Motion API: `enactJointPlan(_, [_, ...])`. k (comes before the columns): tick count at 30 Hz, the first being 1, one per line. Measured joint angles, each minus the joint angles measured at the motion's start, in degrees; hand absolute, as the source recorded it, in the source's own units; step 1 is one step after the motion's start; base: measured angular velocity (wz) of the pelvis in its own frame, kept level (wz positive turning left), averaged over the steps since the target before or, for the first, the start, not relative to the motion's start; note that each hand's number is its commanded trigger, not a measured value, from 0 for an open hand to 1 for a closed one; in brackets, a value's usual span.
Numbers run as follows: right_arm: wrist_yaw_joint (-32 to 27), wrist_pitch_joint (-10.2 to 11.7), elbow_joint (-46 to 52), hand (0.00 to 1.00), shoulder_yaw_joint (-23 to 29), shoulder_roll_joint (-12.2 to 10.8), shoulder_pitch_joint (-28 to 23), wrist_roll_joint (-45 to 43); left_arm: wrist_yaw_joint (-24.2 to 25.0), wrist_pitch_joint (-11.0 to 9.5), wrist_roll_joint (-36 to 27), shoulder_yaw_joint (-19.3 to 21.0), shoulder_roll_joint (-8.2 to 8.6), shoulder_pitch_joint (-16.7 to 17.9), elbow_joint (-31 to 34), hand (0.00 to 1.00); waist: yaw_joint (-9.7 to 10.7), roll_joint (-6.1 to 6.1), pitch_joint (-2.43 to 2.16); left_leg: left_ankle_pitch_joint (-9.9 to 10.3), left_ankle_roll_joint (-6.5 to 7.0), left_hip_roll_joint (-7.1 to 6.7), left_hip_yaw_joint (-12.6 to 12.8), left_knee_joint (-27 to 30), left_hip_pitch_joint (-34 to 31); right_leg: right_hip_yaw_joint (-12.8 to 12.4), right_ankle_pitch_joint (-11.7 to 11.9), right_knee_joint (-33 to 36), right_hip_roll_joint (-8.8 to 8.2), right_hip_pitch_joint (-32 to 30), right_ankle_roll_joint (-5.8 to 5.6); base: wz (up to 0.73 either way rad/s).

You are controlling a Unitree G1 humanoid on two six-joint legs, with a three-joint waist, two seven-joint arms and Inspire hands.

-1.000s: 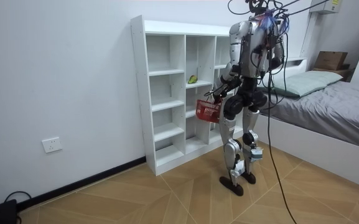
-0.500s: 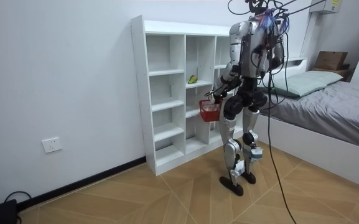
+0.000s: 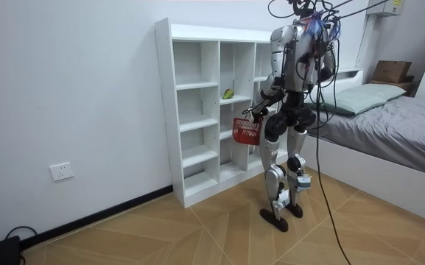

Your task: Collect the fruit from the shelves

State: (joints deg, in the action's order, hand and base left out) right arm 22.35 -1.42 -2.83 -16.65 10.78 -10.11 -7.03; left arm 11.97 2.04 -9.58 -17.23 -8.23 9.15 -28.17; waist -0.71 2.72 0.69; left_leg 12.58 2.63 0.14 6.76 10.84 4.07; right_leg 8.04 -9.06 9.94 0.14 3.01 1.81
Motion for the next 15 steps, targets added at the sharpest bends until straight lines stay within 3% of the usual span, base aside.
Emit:
enactJointPlan(2, [0.6,0.0,3.6,0.0,0.0,0.1,0.1,0.0,-0.1,-0.2,0.0,0.5,-0.21,0.0,-0.3,1.0,-1.2,-0.24,-0.02,0.0,0.0,0.01,0.0,-0.3,0.4,-0.1,0.0,0.0,0.04,0.2,0.0,0.0])
enactJointPlan(6, [1.7,0.0,7.1,0.0,0.0,0.6,0.1,0.0,-0.5,-0.6,0.1,1.5,-0.66,0.3,-3.7,1.0,-1.7,-0.55,0.0,0.0,0.0,-0.05,-0.7,-0.9,0.8,0.2,0.0,-0.1,0.05,0.8,-0.01,0.07])
enactJointPlan(15, [5.6,-1.5,13.2,0.0,0.4,1.0,1.1,0.0,-1.7,-0.6,0.2,5.4,0.07,0.6,-10.1,1.0,-4.0,-0.69,-0.07,0.0,-0.01,-0.04,-0.8,-1.2,0.8,0.2,0.0,-0.1,0.06,0.8,-0.01,0.0])
